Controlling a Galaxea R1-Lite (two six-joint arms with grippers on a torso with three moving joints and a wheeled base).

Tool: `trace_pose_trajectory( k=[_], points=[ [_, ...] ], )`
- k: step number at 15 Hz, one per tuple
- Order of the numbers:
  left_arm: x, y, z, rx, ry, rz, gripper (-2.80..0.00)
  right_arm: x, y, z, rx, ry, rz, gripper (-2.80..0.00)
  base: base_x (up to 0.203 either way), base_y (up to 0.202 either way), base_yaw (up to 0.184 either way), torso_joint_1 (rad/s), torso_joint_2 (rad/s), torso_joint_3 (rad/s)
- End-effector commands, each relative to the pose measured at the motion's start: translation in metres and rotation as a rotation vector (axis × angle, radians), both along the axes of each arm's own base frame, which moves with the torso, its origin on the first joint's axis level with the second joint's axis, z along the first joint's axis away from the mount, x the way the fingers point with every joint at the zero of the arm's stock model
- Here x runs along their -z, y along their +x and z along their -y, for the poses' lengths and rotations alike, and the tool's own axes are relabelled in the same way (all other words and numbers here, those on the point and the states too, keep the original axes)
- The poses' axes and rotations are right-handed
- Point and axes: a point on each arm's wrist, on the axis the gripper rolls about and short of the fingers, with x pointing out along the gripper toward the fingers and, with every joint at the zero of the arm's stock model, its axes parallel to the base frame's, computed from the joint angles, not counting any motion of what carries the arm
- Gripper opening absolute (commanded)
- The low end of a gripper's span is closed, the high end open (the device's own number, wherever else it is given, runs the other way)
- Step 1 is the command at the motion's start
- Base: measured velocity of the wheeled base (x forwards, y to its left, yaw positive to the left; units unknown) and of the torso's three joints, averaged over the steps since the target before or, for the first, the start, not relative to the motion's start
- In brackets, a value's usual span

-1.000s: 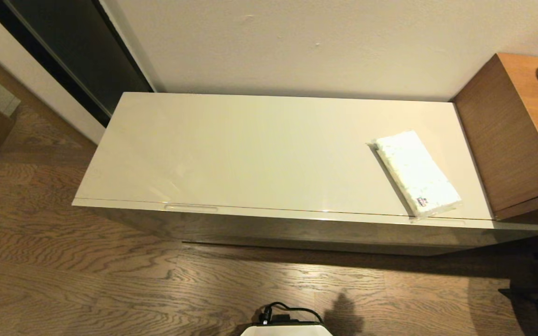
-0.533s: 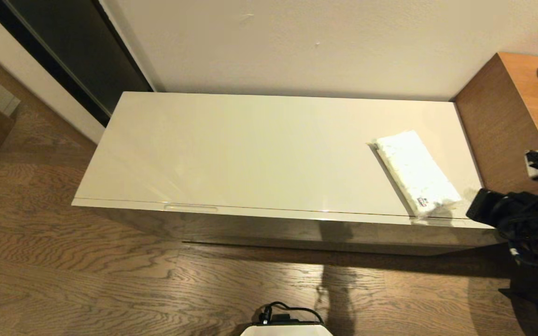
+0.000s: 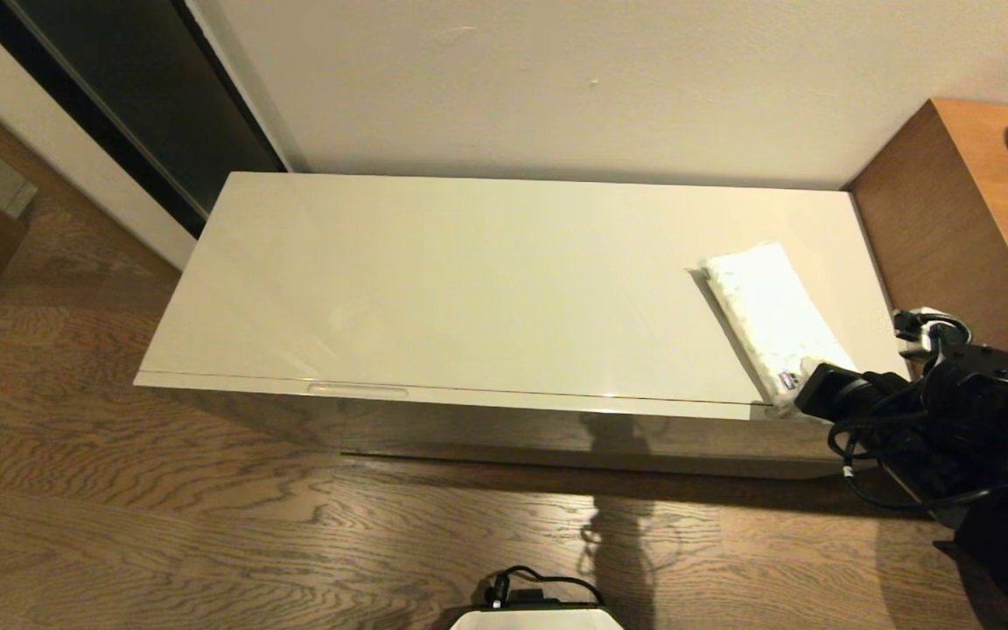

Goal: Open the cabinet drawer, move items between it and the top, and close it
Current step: Open the drawer

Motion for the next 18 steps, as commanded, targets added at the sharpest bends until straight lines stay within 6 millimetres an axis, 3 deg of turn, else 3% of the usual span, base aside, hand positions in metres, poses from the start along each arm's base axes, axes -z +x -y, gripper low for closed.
trace_pose_trajectory(
  k=[1,2,7,9,13,18],
  points=[
    [0.0,0.0,0.0,-0.001,-0.001,-0.001,-2.8,-0.002,-0.002,0.0,0.001,0.002,0.008,-2.8,0.0,0.0,0.0,0.0,0.0,0.0],
    [0.0,0.0,0.0,-0.001,-0.001,-0.001,-2.8,-0.005,-0.002,0.0,0.003,0.002,0.014,-2.8,0.0,0.0,0.0,0.0,0.0,0.0],
    [0.0,0.0,0.0,0.0,-0.001,-0.001,-2.8,-0.054,-0.025,0.003,-0.001,0.012,0.026,-2.8,0.0,0.0,0.0,0.0,0.0,0.0],
    [0.0,0.0,0.0,0.001,-0.003,-0.001,-2.8,-0.046,-0.032,0.004,-0.001,0.028,-0.056,-2.8,0.0,0.0,0.0,0.0,0.0,0.0],
    [0.0,0.0,0.0,0.001,-0.001,-0.001,-2.8,-0.007,-0.027,0.005,0.034,0.104,-0.203,-2.8,0.0,0.0,0.0,0.0,0.0,0.0],
    [0.0,0.0,0.0,-0.001,-0.002,-0.001,-2.8,-0.005,-0.025,0.005,0.035,0.115,-0.202,-2.8,0.0,0.0,0.0,0.0,0.0,0.0]
  ],
)
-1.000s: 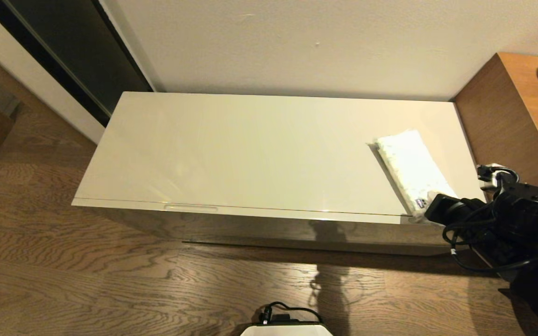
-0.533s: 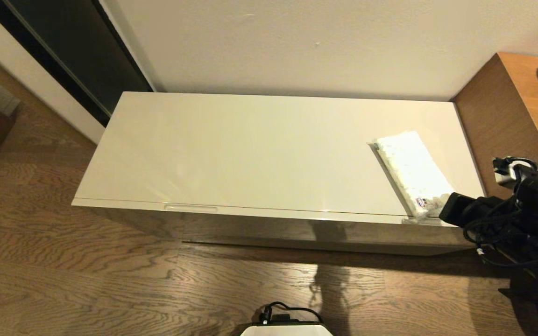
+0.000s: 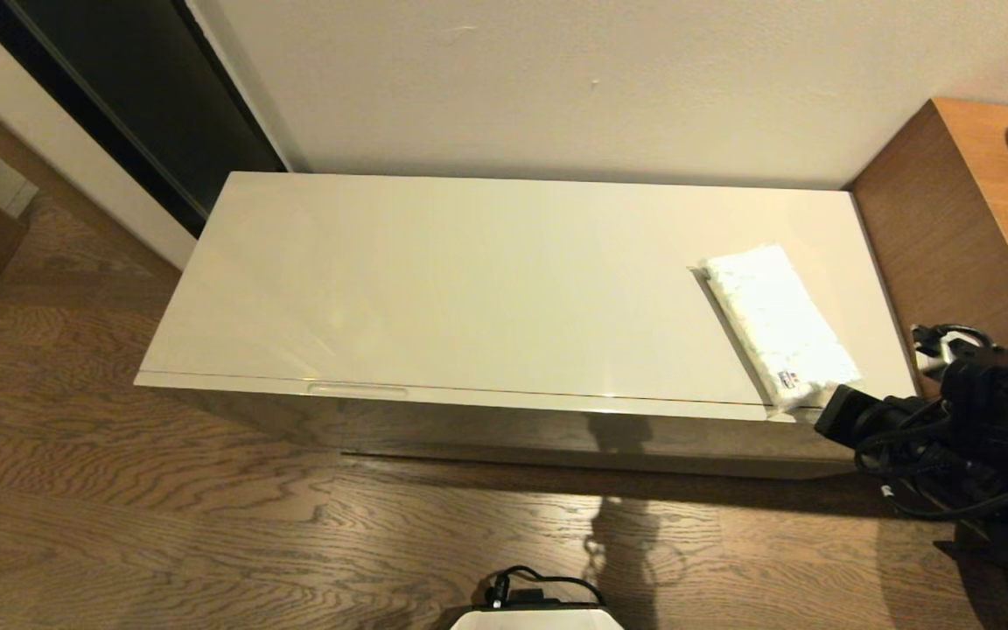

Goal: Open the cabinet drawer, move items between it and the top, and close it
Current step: Open the drawer

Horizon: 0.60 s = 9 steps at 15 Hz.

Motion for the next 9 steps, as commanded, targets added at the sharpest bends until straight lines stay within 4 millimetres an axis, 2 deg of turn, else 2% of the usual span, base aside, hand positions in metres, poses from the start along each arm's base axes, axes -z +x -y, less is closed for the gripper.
trace_pose_trajectory(
  k=[1,9],
  points=[
    [0.0,0.0,0.0,0.0,-0.001,-0.001,-2.8,0.006,0.001,0.0,0.003,0.0,-0.019,-2.8,0.0,0.0,0.0,0.0,0.0,0.0],
    [0.0,0.0,0.0,0.0,-0.001,-0.001,-2.8,0.018,0.0,0.0,0.006,0.0,-0.071,-2.8,0.0,0.0,0.0,0.0,0.0,0.0]
  ],
)
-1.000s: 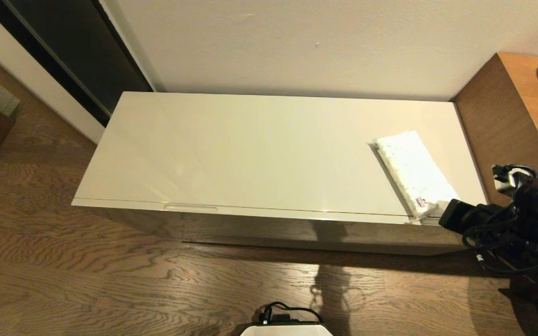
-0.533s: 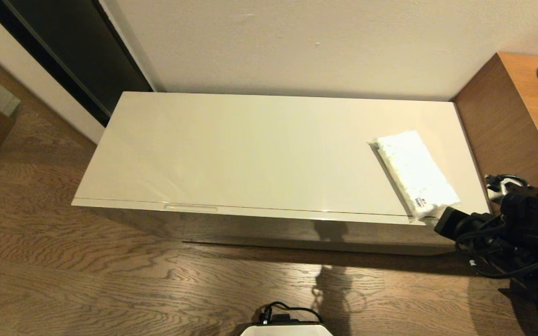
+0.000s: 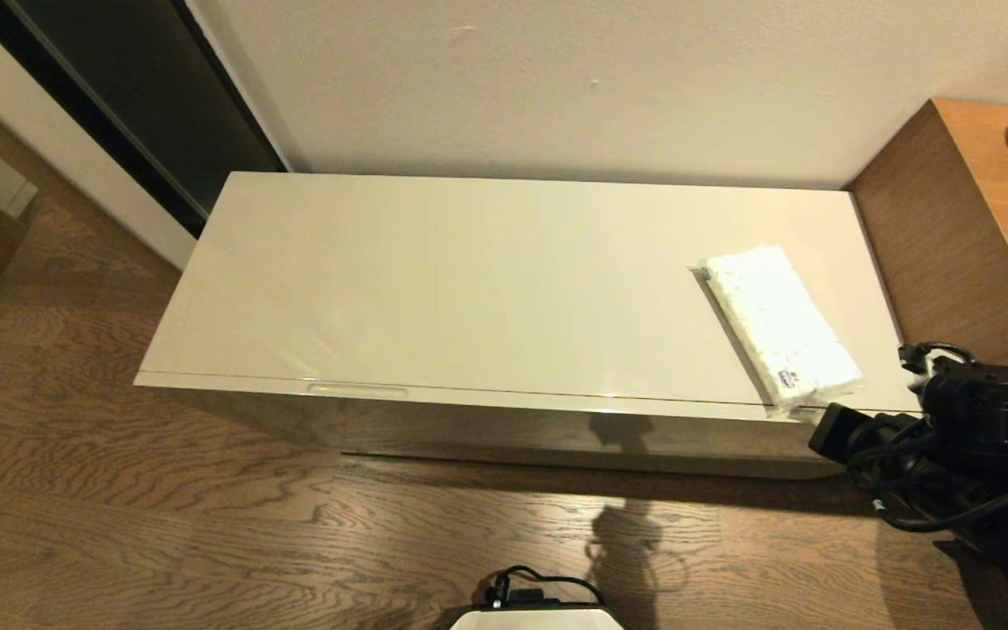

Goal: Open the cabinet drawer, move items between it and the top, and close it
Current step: Open the drawer

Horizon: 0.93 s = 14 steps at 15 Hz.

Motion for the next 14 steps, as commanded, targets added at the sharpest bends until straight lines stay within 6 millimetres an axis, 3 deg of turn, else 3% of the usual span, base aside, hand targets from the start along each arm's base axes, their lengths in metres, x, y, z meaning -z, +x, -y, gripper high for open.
trace_pose_trajectory(
  k=[1,4,7,14],
  points=[
    [0.0,0.0,0.0,-0.001,-0.001,-0.001,-2.8,0.006,0.001,0.0,0.007,0.014,-0.021,-2.8,0.0,0.0,0.0,0.0,0.0,0.0],
    [0.0,0.0,0.0,-0.001,-0.001,-0.001,-2.8,0.02,0.007,0.002,0.043,0.039,-0.063,-2.8,0.0,0.0,0.0,0.0,0.0,0.0],
    [0.0,0.0,0.0,-0.002,-0.001,-0.001,-2.8,0.023,0.015,0.004,0.051,0.053,0.017,-2.8,0.0,0.0,0.0,0.0,0.0,0.0],
    [0.0,0.0,0.0,-0.002,-0.001,-0.001,-2.8,0.028,0.008,0.004,0.037,0.049,0.003,-2.8,0.0,0.0,0.0,0.0,0.0,0.0]
  ],
)
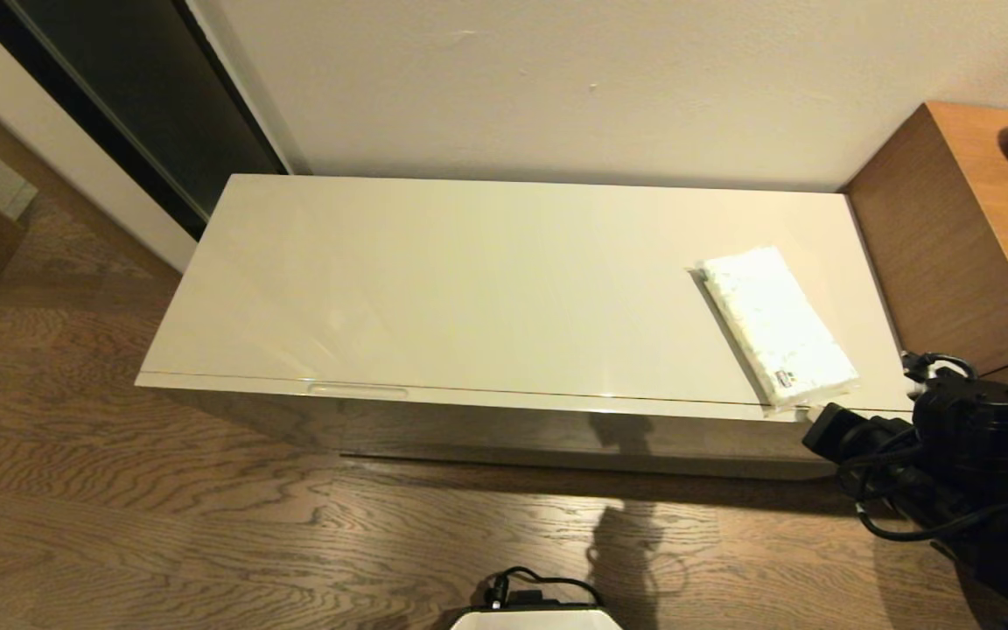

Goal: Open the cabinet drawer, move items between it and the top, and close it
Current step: Open the drawer

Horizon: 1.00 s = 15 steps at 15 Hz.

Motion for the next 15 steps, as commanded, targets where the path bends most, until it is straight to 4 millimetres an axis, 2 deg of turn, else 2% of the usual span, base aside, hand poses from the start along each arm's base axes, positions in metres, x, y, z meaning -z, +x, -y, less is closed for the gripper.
trace_pose_trajectory(
  k=[1,8,15],
  points=[
    [0.0,0.0,0.0,0.0,-0.001,-0.001,-2.8,0.003,-0.003,0.0,-0.002,0.001,-0.015,-2.8,0.0,0.0,0.0,0.0,0.0,0.0],
    [0.0,0.0,0.0,0.0,-0.001,-0.001,-2.8,0.0,-0.007,0.0,-0.008,0.01,-0.019,-2.8,0.0,0.0,0.0,0.0,0.0,0.0],
    [0.0,0.0,0.0,-0.001,-0.001,-0.001,-2.8,-0.012,-0.013,-0.001,-0.051,0.047,0.003,-2.8,0.0,0.0,0.0,0.0,0.0,0.0]
  ],
)
